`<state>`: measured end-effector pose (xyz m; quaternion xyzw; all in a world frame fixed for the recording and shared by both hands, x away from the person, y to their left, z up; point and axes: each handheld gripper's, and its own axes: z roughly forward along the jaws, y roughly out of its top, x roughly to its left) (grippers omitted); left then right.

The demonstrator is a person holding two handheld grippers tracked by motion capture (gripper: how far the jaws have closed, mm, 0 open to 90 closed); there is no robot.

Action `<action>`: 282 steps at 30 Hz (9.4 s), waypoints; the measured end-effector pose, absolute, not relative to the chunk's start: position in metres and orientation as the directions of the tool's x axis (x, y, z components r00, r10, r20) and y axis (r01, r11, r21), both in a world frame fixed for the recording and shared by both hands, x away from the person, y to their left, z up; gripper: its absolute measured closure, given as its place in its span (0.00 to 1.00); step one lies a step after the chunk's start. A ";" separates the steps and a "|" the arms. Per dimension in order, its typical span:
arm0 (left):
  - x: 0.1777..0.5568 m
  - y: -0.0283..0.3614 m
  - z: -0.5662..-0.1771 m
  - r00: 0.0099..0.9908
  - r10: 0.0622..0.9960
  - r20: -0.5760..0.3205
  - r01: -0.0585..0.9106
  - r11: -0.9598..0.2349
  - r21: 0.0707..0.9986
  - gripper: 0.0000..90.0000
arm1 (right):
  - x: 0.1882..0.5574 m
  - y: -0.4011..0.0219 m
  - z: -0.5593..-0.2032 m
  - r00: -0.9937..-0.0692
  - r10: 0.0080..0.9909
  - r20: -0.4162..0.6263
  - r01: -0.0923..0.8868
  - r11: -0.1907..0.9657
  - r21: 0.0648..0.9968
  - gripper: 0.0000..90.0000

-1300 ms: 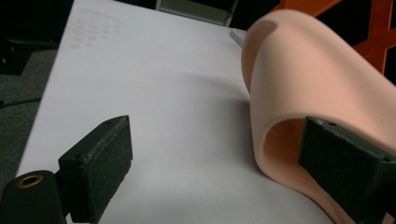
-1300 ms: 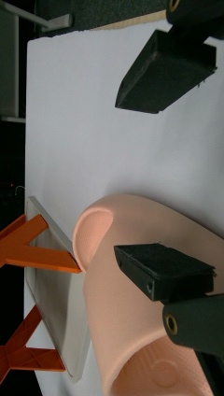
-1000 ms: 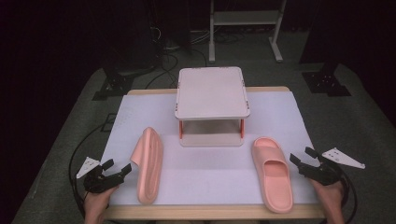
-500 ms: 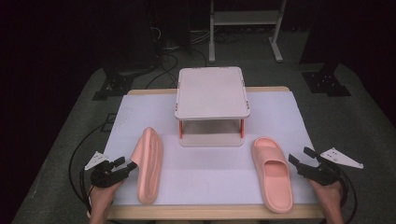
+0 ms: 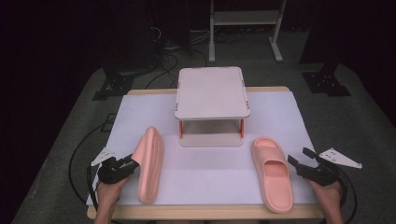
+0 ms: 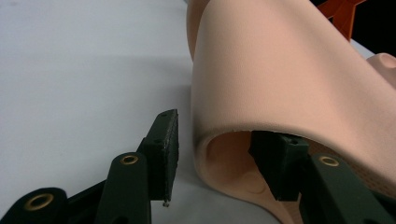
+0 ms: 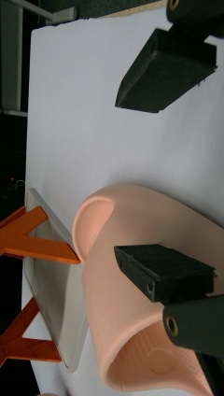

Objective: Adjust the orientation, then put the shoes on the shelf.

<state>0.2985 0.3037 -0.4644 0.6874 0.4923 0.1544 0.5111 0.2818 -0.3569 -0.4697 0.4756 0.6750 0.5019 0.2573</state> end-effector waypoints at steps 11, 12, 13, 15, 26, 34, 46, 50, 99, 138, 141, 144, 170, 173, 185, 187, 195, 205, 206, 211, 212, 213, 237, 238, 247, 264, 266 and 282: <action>0.299 0.296 -0.461 0.492 0.823 -0.284 0.498 0.002 0.867 0.58 | 0.282 -0.357 -0.470 -0.418 0.900 0.127 0.383 0.047 0.922 0.26; 0.299 0.296 -0.461 0.493 0.822 -0.286 0.497 0.004 0.868 0.58 | 0.282 -0.357 -0.470 -0.418 0.900 0.127 0.383 0.048 0.923 0.26; 0.299 0.295 -0.460 0.495 0.822 -0.281 0.494 0.000 0.870 0.58 | 0.282 -0.357 -0.470 -0.418 0.899 0.127 0.383 0.048 0.922 0.26; 0.299 0.294 -0.460 0.496 0.821 -0.283 0.492 0.004 0.871 0.58 | 0.282 -0.357 -0.470 -0.420 0.899 0.126 0.383 0.049 0.922 0.26; 0.298 0.290 -0.457 0.510 0.815 -0.275 0.465 0.008 0.886 0.60 | 0.282 -0.357 -0.470 -0.423 0.898 0.125 0.383 0.052 0.922 0.26; 0.298 0.285 -0.455 0.510 0.817 -0.268 0.452 0.010 0.892 0.61 | 0.282 -0.357 -0.470 -0.423 0.897 0.126 0.385 0.052 0.922 0.26; 0.298 0.284 -0.455 0.508 0.818 -0.269 0.448 0.015 0.894 0.60 | 0.281 -0.357 -0.471 -0.426 0.895 0.131 0.388 0.050 0.920 0.26; 0.298 0.283 -0.454 0.512 0.816 -0.269 0.443 0.017 0.896 0.60 | 0.281 -0.357 -0.471 -0.426 0.895 0.133 0.389 0.048 0.920 0.26; 0.304 0.242 -0.461 0.599 0.774 -0.205 0.419 -0.085 0.904 0.41 | 0.269 -0.362 -0.464 -0.485 0.860 0.159 0.332 0.013 0.943 0.24; 0.306 0.218 -0.467 0.600 0.788 -0.140 0.446 -0.184 0.876 0.57 | 0.253 -0.337 -0.466 -0.579 0.807 0.117 0.349 0.115 0.930 0.21; 0.306 0.218 -0.468 0.597 0.790 -0.141 0.448 -0.183 0.875 0.57 | 0.255 -0.334 -0.469 -0.570 0.814 0.111 0.365 0.130 0.922 0.23; 0.305 0.218 -0.468 0.596 0.791 -0.135 0.449 -0.189 0.874 0.59 | 0.258 -0.333 -0.470 -0.562 0.820 0.108 0.380 0.140 0.914 0.25; 0.305 0.220 -0.469 0.576 0.805 -0.143 0.457 -0.171 0.873 0.65 | 0.275 -0.315 -0.474 -0.473 0.881 0.017 0.435 0.217 0.874 0.64; 0.305 0.220 -0.469 0.571 0.807 -0.149 0.460 -0.165 0.872 0.66 | 0.275 -0.315 -0.473 -0.471 0.882 0.001 0.428 0.227 0.875 0.66; 0.304 0.221 -0.467 0.562 0.812 -0.155 0.459 -0.151 0.875 0.67 | 0.273 -0.314 -0.470 -0.454 0.891 -0.017 0.427 0.234 0.874 0.73; 0.303 0.221 -0.467 0.559 0.814 -0.158 0.462 -0.147 0.875 0.68 | 0.272 -0.313 -0.469 -0.456 0.890 -0.025 0.425 0.242 0.872 0.75; 0.303 0.225 -0.465 0.545 0.821 -0.169 0.460 -0.125 0.879 0.72 | 0.270 -0.315 -0.468 -0.456 0.889 -0.035 0.423 0.251 0.871 0.82; 0.301 0.229 -0.464 0.545 0.820 -0.174 0.459 -0.118 0.881 0.76 | 0.266 -0.315 -0.465 -0.469 0.883 -0.011 0.419 0.234 0.877 0.87; 0.301 0.228 -0.463 0.545 0.820 -0.177 0.459 -0.115 0.881 0.76 | 0.266 -0.315 -0.465 -0.470 0.882 -0.007 0.419 0.231 0.878 0.87; 0.299 0.230 -0.462 0.544 0.818 -0.186 0.456 -0.103 0.884 0.76 | 0.265 -0.315 -0.464 -0.474 0.881 -0.001 0.417 0.226 0.880 0.87; 0.299 0.230 -0.462 0.546 0.817 -0.188 0.454 -0.099 0.885 0.76 | 0.265 -0.315 -0.464 -0.475 0.880 -0.001 0.416 0.225 0.881 0.87; 0.298 0.230 -0.461 0.545 0.816 -0.191 0.453 -0.095 0.886 0.76 | 0.264 -0.315 -0.464 -0.475 0.880 0.006 0.417 0.219 0.882 0.87; 0.287 0.235 -0.448 0.577 0.790 -0.208 0.412 -0.062 0.909 0.81 | 0.258 -0.305 -0.450 -0.510 0.859 0.042 0.394 0.190 0.899 0.89; 0.286 0.236 -0.447 0.581 0.788 -0.202 0.408 -0.067 0.911 0.81 | 0.257 -0.305 -0.449 -0.510 0.859 0.042 0.394 0.190 0.899 0.89; 0.281 0.236 -0.439 0.594 0.779 -0.201 0.394 -0.063 0.917 0.81 | 0.254 -0.301 -0.441 -0.524 0.850 0.055 0.388 0.181 0.904 0.89; 0.265 0.225 -0.394 0.677 0.715 -0.173 0.318 -0.072 0.946 0.81 | 0.239 -0.289 -0.389 -0.577 0.816 0.039 0.308 0.174 0.935 0.89; 0.264 0.223 -0.385 0.692 0.705 -0.158 0.300 -0.081 0.951 0.81 | 0.238 -0.288 -0.383 -0.579 0.814 0.039 0.304 0.172 0.937 0.89; 0.277 0.209 -0.352 0.730 0.671 -0.125 0.258 -0.101 0.961 0.82 | 0.245 -0.283 -0.352 -0.572 0.820 0.011 0.272 0.177 0.946 0.89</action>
